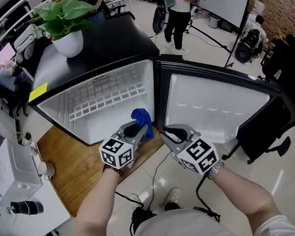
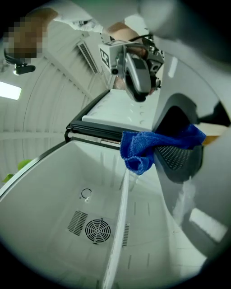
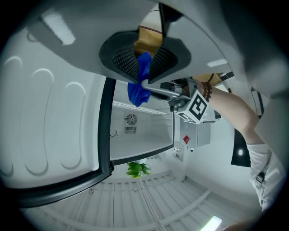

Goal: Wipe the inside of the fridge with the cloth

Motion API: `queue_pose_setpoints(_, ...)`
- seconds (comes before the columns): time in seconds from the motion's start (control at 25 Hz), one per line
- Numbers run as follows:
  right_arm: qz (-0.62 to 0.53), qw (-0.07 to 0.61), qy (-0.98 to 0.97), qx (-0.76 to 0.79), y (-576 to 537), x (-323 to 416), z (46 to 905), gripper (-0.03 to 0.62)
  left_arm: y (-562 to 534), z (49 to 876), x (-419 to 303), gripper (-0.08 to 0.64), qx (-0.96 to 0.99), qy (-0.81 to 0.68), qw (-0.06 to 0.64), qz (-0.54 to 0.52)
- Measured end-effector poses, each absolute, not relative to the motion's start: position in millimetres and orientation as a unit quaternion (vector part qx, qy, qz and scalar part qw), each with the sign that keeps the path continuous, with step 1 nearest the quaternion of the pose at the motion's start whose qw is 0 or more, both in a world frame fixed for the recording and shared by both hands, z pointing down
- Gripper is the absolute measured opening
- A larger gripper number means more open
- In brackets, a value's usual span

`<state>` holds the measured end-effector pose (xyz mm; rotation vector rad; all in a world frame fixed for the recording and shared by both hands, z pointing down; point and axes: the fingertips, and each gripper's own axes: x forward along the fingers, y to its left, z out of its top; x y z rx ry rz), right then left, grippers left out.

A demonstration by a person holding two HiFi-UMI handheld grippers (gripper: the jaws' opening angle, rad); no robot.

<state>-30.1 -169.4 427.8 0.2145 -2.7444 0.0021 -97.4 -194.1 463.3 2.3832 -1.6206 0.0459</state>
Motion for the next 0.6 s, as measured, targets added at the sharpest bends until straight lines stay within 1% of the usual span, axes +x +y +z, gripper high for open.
queue_pose_setpoints(0.08, 0.004, 0.196, -0.978, 0.070, -171, -34, 426, 0.107, -185, 452, -91, 0.064, 0.839, -0.529, 0.127, 0.012)
queue_pose_setpoints(0.24, 0.037, 0.192, -0.979, 0.052, -177, -41, 419, 0.171, -166, 428, -76, 0.064, 0.880, -0.458, 0.130, 0.003)
queue_pose_setpoints(0.44, 0.106, 0.179, -0.978, -0.015, -163, -45, 407, 0.181, -142, 400, -64, 0.064, 0.918, -0.365, 0.150, -0.017)
queue_pose_setpoints(0.6, 0.146, 0.164, -0.973, -0.069, -145, -45, 392, 0.183, -128, 386, -54, 0.064, 0.938, -0.306, 0.162, -0.012)
